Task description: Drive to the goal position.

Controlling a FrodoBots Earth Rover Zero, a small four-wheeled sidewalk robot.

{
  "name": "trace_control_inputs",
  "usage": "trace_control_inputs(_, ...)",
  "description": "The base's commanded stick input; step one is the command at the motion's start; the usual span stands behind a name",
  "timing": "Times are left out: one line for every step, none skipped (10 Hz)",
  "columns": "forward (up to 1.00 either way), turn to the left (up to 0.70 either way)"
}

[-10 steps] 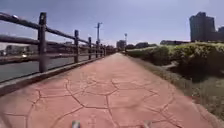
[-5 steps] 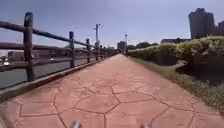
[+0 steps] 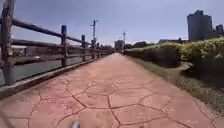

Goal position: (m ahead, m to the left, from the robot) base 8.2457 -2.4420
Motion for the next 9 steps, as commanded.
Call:
trace_control_inputs(0.85, 0.00)
trace_control_inputs(0.85, 0.00)
trace_control_inputs(0.85, 0.00)
trace_control_inputs(0.85, 0.00)
trace_control_inputs(0.85, 0.00)
trace_control_inputs(0.85, 0.00)
trace_control_inputs(0.85, -0.32)
trace_control_inputs(0.85, -0.33)
trace_control_inputs(0.85, -0.13)
